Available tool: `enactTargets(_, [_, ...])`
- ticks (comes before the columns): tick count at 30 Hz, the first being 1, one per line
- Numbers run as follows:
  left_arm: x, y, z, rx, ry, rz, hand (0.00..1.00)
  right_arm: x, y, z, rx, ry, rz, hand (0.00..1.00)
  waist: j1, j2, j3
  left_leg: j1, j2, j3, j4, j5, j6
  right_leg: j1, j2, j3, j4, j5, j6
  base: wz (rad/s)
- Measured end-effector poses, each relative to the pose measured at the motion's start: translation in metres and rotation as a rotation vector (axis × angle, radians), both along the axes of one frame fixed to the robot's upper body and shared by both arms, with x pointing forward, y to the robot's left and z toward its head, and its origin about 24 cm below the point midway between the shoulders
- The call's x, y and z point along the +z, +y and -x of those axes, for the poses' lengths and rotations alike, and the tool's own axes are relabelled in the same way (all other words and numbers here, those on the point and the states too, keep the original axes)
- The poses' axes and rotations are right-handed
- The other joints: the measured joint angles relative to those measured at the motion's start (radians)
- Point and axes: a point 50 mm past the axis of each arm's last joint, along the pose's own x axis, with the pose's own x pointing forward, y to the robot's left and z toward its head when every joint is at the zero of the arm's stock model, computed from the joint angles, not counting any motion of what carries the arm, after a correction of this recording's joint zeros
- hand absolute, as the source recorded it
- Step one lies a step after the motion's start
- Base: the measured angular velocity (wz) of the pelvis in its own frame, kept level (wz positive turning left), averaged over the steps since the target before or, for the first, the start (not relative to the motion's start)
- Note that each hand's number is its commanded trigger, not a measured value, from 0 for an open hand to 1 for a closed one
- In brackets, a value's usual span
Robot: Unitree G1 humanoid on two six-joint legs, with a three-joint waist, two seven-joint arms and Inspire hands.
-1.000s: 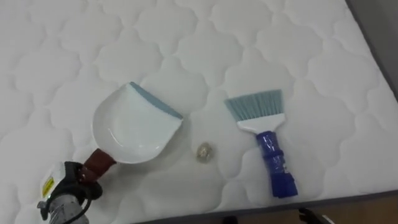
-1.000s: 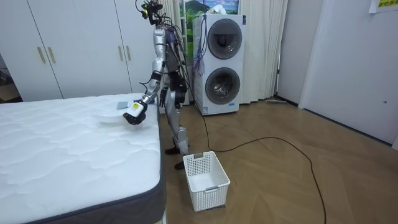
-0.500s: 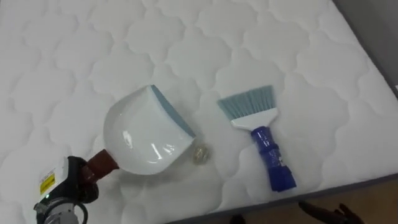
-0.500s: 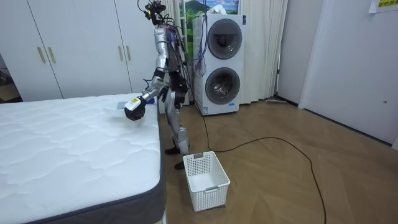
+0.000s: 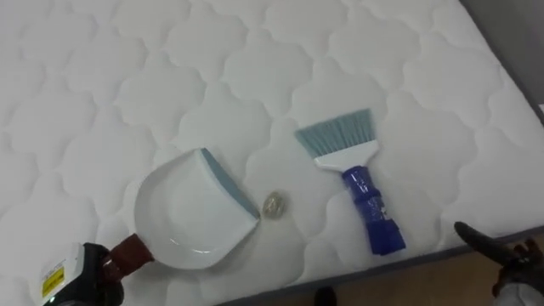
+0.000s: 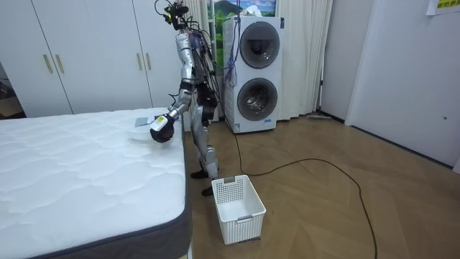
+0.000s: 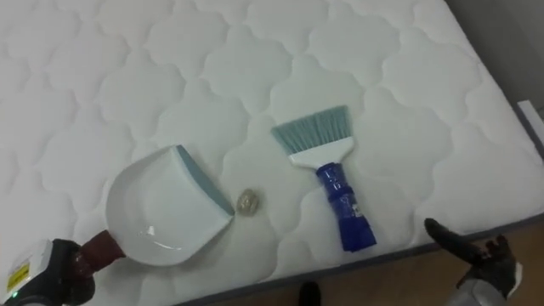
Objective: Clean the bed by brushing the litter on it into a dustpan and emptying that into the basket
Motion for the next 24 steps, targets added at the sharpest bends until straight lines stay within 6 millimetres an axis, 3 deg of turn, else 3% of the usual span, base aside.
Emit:
enactTargets(5, [0.005, 0.004, -0.005, -0.014, -0.021, -0.01, 1.0, 0.024, -0.001, -0.017, -0.015, -0.045, 0.169, 0.0, 0.006, -0.002, -0.0006, -0.01, -0.002, 0.004, -0.002, 0.002, 0.003, -0.012, -0.004, 0.003, 0.003, 0.0, 0.0, -0.02])
enactTargets(15, [0.0, 0.005, 0.008, -0.035, 0.025, -0.034, 1.0, 0.07, 0.012, -0.044, 0.06, -0.122, 0.599, 0.0, 0.028, -0.002, -0.001, -0.021, -0.005, 0.0, -0.004, 0.004, 0.006, -0.02, -0.009, -0.005, -0.003, 0.002, 0.003, 0.02])
enactTargets(24, [-0.002, -0.007, -0.008, -0.114, 0.076, -0.004, 1.0, 0.059, 0.056, -0.055, 0.328, -0.107, 0.717, 0.0, 0.068, 0.0, 0.0039, -0.018, -0.011, 0.001, -0.005, 0.005, 0.008, -0.02, -0.017, -0.003, 0.009, -0.003, 0.009, 0.01])
